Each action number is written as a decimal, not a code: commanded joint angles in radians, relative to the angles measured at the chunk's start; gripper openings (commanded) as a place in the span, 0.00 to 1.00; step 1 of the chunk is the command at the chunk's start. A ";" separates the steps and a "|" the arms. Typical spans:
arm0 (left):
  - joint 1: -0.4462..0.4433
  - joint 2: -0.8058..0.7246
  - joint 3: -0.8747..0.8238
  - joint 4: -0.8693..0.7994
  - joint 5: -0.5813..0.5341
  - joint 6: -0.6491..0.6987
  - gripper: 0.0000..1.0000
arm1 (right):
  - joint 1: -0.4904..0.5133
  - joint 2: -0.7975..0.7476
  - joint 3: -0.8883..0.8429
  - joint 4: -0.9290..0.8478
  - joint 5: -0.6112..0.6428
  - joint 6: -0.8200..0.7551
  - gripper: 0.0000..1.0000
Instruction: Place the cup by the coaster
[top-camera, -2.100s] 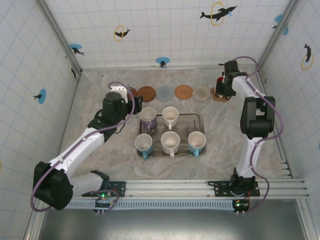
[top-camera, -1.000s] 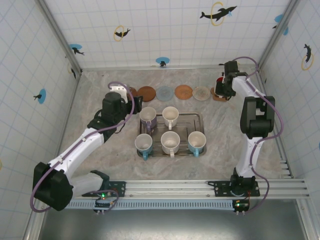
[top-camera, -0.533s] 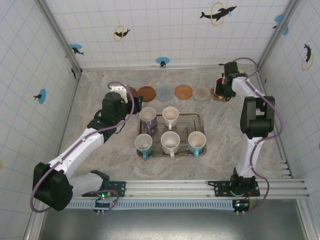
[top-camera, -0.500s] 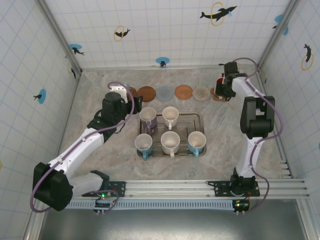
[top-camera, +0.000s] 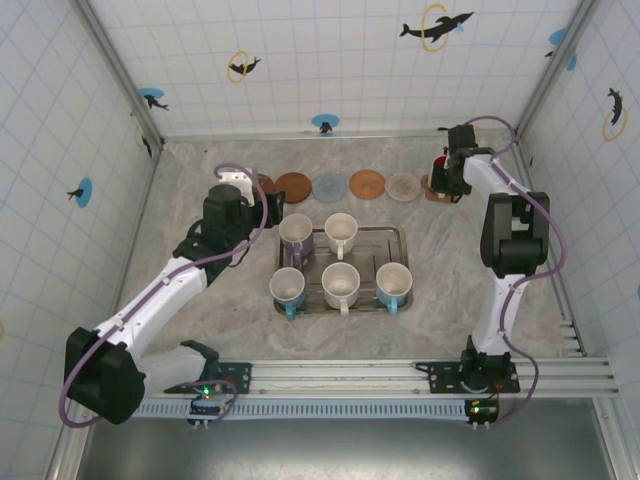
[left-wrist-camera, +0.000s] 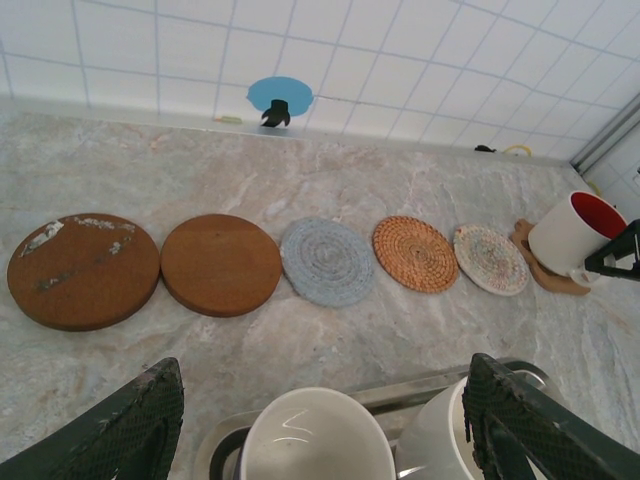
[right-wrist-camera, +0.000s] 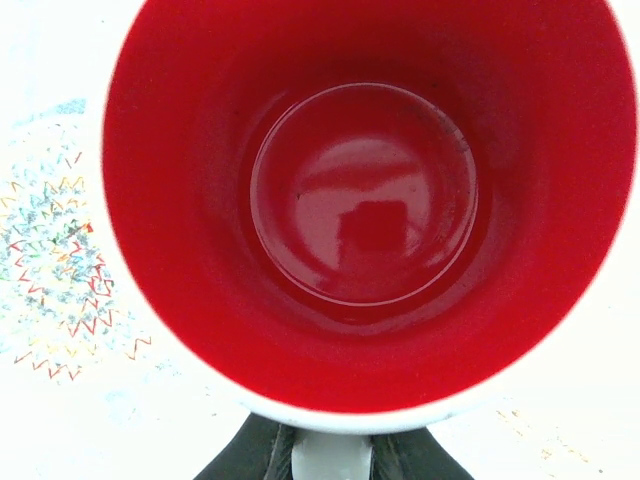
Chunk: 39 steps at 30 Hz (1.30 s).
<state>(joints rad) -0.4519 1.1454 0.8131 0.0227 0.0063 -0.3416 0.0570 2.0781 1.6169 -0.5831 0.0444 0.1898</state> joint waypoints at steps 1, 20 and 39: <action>-0.005 -0.025 -0.003 -0.011 -0.006 -0.007 0.74 | -0.009 -0.039 -0.032 0.041 0.020 0.000 0.23; -0.006 -0.033 -0.002 -0.022 -0.006 -0.008 0.74 | -0.003 -0.267 -0.161 0.064 0.077 0.029 0.60; -0.005 0.065 0.072 -0.115 0.006 -0.025 0.73 | 0.269 -0.848 -0.642 0.531 0.344 0.358 0.66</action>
<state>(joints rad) -0.4519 1.1877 0.8326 -0.0410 0.0071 -0.3489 0.3153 1.2854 1.0382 -0.2169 0.3244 0.4362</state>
